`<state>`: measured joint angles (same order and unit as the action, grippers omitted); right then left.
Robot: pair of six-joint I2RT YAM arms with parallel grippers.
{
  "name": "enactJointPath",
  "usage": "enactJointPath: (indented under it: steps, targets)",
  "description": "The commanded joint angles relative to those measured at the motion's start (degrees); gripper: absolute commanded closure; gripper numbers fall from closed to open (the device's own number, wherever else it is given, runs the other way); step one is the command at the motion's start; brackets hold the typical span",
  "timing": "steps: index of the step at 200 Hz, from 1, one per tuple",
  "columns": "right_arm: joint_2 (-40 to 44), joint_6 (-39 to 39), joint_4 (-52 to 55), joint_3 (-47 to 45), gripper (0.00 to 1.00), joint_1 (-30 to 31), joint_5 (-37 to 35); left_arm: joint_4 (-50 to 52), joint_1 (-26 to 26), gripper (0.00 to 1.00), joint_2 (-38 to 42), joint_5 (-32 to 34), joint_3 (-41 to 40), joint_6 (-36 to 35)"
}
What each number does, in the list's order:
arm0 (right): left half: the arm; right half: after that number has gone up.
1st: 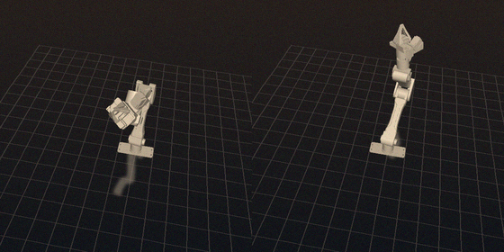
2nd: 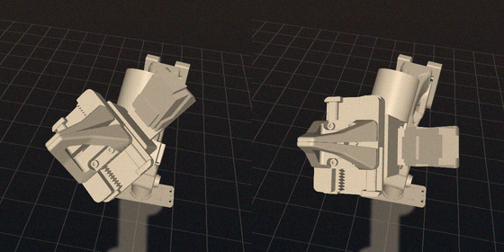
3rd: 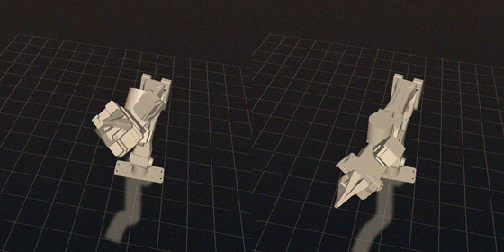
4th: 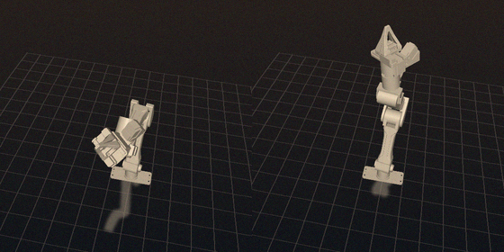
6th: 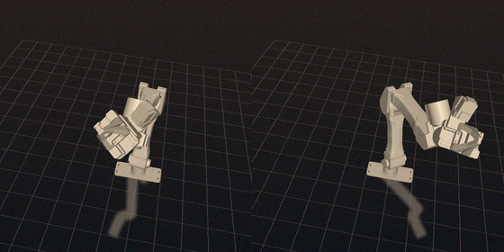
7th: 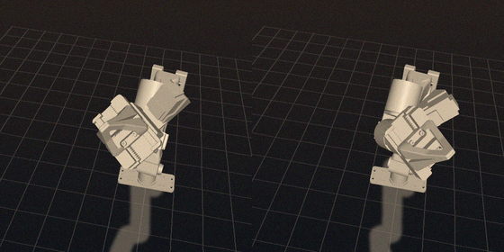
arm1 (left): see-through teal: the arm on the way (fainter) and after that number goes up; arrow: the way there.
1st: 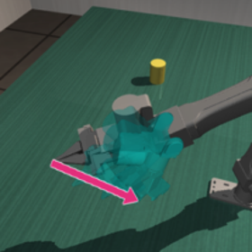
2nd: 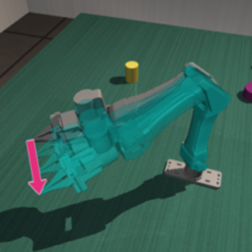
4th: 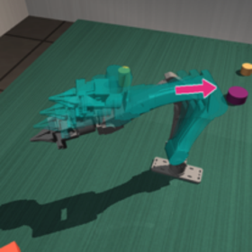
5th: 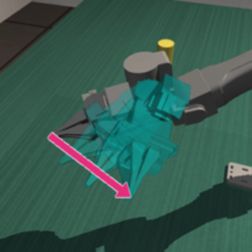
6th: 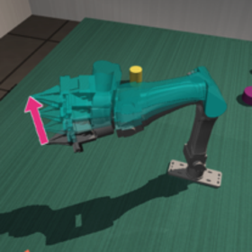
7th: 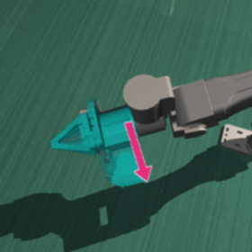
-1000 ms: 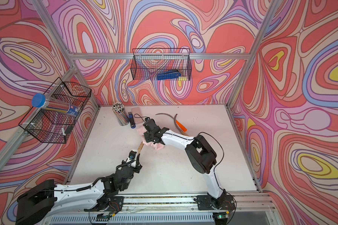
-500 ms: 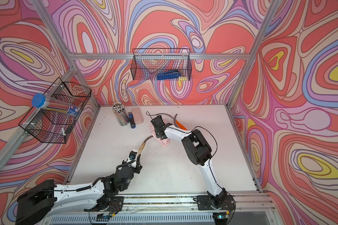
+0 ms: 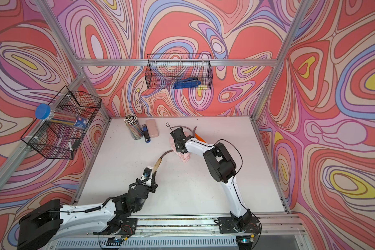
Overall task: Wipe small sickles with rags
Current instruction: Wipe the small sickle.
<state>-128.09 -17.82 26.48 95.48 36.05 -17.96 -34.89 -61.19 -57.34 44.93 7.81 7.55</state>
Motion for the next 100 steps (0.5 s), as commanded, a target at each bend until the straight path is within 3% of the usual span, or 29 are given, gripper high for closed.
enactJointPath:
  steps: [1,58,100]
  targets:
    - [2.69,1.53,0.88,-0.26,1.0,3.08,2.73,-0.74,0.1,1.0,0.5,3.7,-0.04,0.62]
    - [5.15,3.36,1.31,3.78,1.0,12.92,7.38,-0.96,0.1,1.0,0.27,3.72,0.0,0.53]
    - [10.91,3.11,-2.13,-0.24,1.0,16.1,10.28,-0.66,0.1,1.0,0.57,3.58,-0.08,0.62]
